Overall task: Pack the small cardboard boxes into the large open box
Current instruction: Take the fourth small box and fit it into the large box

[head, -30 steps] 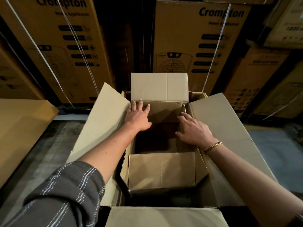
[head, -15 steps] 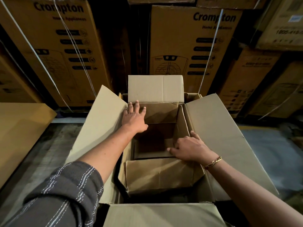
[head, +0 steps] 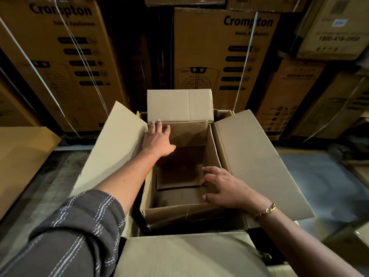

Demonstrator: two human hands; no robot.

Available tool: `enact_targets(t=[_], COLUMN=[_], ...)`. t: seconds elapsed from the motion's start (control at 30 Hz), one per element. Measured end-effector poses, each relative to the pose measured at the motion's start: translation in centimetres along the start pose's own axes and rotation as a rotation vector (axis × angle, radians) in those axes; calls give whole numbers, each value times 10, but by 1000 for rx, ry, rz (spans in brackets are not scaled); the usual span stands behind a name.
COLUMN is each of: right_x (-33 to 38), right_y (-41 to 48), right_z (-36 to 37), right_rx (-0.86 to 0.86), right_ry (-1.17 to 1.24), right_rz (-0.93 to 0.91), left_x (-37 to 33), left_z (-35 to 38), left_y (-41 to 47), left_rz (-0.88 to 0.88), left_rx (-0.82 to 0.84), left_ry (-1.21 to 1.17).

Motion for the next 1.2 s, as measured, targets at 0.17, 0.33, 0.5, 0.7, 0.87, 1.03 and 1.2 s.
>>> enact_targets(t=[0.17,0.33,0.5,0.7,0.87,1.03,1.2], right_x=[4,13,15,16,16,18,17], right_y=[-1,-4,-6,-9,-10,-10,-13], right_z=[2,8,8,11,5,1,-4], right_rx=[90,140,44,-55,-122,-110,-106], right_ry=[-30,-59,-7,6,12,-19,-131], right_rz=[-11,-57,-51,-93,-102,-93,-39], left_x=[4,6,1,-5,-4,1,6], left_z=[3,6,1,0,-7,-15,-26], left_y=[-2,-2,-2,-1,-2,-10,-30], left_rz=[-9,-21,-31,-24,-23,-30,18], left_rx=[17,30,15,-16,-25,-21,-60], left_ry=[7,-14,-47,-91,-85,-67,-50])
Point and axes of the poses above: each hand's wrist, its own y-axis towards the middle knuckle, its own z-axis out of the palm, x = y × z, the point moved 7 cm from there along y, towards the middle knuckle, and after that the axes turned 11 degrees about -z, right-handed, at the moved point
